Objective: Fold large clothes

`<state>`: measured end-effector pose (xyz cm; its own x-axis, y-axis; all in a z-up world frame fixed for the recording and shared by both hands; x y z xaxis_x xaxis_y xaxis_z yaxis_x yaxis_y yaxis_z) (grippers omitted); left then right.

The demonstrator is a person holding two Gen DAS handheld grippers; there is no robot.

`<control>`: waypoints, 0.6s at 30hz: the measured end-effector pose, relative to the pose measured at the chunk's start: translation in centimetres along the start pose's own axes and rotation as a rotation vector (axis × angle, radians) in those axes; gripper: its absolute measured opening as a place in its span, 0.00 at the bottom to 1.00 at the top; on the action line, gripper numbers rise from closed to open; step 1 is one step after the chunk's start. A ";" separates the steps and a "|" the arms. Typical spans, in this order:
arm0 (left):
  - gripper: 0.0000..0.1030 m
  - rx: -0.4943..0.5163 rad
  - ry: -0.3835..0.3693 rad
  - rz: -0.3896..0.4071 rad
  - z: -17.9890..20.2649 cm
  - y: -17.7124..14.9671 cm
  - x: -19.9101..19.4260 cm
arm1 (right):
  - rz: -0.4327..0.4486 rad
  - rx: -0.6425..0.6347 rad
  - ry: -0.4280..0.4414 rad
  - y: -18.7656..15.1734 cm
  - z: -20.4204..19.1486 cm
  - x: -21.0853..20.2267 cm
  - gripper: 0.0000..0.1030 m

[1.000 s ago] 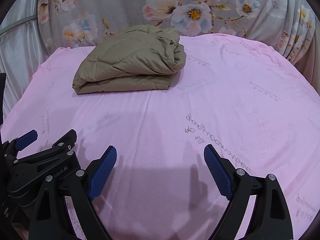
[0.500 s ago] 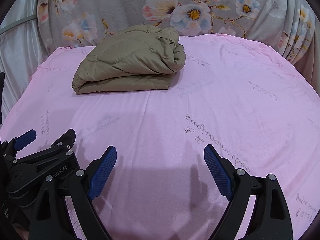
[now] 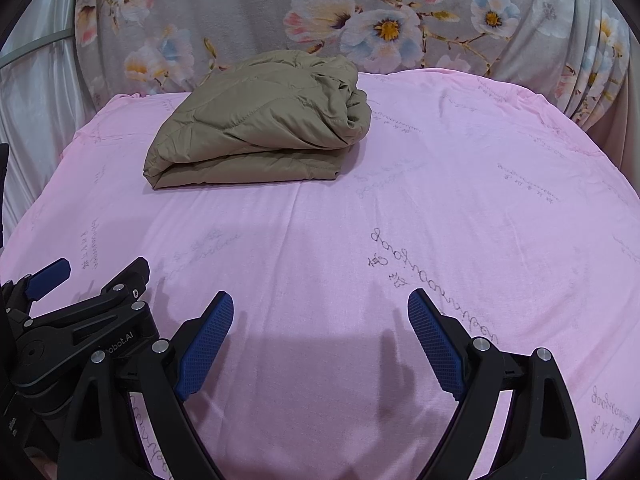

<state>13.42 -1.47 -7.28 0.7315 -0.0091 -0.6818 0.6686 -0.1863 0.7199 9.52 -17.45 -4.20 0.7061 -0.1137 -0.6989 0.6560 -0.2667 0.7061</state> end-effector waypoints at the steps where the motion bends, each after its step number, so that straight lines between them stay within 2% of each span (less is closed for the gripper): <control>1: 0.90 0.000 0.002 0.000 0.0 0.0 0.0 | 0.000 0.000 0.000 0.0 0.0 0.0 0.84; 18: 0.89 -0.005 0.006 0.009 0.1 0.1 -0.3 | 0.008 0.001 0.000 0.3 0.2 -0.1 0.84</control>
<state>13.29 -1.58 -7.04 0.7385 -0.0045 -0.6743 0.6624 -0.1817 0.7268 9.57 -17.66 -3.95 0.7113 -0.1155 -0.6933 0.6501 -0.2671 0.7114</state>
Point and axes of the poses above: each gripper's, at about its wrist camera, not at the fingertips, and x roughly the way its jaws point, z to its right, y to its top, the point moved 8 cm from there along x, roughly the way its jaws point
